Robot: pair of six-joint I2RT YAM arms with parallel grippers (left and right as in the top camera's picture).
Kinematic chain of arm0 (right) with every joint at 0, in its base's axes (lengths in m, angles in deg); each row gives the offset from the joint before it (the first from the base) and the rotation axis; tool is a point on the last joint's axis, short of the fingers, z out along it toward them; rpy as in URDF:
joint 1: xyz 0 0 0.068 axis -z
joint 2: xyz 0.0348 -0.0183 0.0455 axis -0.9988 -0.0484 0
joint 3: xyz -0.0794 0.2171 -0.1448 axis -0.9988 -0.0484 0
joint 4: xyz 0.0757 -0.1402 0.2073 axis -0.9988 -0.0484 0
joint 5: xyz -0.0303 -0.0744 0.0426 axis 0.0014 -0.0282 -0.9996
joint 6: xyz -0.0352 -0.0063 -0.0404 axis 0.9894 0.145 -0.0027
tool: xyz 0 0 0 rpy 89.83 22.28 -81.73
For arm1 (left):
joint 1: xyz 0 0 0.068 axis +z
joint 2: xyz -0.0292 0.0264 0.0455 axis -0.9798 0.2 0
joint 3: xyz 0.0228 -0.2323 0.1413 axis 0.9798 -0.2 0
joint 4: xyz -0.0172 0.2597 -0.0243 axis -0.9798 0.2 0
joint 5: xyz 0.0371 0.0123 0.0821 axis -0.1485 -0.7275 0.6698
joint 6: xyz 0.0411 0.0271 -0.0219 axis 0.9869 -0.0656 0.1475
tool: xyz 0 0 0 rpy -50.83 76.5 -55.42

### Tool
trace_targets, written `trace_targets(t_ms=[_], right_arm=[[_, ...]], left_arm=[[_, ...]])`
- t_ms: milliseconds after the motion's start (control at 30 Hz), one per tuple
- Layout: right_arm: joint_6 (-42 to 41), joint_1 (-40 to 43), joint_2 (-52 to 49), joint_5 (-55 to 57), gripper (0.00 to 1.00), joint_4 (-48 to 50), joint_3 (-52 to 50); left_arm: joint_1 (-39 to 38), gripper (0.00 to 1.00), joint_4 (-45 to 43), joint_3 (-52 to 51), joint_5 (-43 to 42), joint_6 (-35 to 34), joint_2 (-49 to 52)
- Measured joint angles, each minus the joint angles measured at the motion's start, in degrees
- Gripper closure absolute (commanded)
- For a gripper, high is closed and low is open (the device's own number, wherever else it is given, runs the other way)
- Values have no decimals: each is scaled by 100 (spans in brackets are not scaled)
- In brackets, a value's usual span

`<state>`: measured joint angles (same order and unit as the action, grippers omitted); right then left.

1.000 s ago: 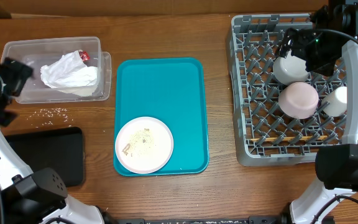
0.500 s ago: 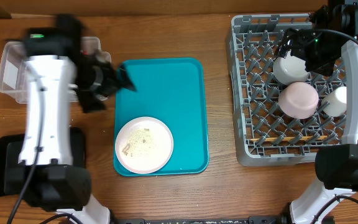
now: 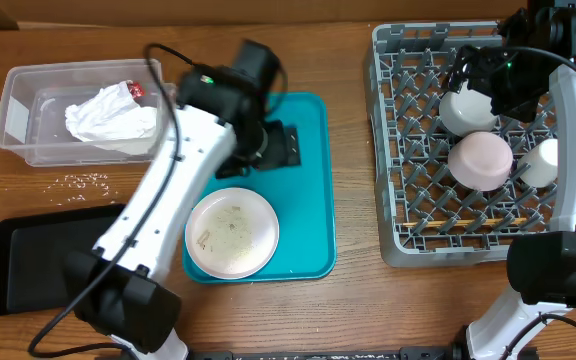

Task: Sort waste into correct bins and load items into the dishwasher
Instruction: 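Reach the left gripper to the rice plate and grip its rim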

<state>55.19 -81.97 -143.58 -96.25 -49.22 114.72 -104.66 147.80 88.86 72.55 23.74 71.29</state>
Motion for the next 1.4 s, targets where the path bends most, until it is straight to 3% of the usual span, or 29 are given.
trace_targets(t_ms=[167, 367, 1067, 1300, 1400], right_arm=[[0, 0, 0, 2, 0, 0, 0], [2, 0, 0, 2, 0, 0, 0], [4, 0, 0, 2, 0, 0, 0], [2, 0, 0, 2, 0, 2, 0], [2, 0, 0, 0, 0, 0, 0]], left_arm=[[-592, 24, -238, -769, 417, -887, 57], [-1021, 27, -540, -1598, 798, -1392, 275], [-1360, 27, -841, -2026, 1384, -719, 1305], [-1386, 60, -1207, -2398, 1440, -634, 1307], [-1386, 69, -1263, -2468, 1443, -612, 1307]])
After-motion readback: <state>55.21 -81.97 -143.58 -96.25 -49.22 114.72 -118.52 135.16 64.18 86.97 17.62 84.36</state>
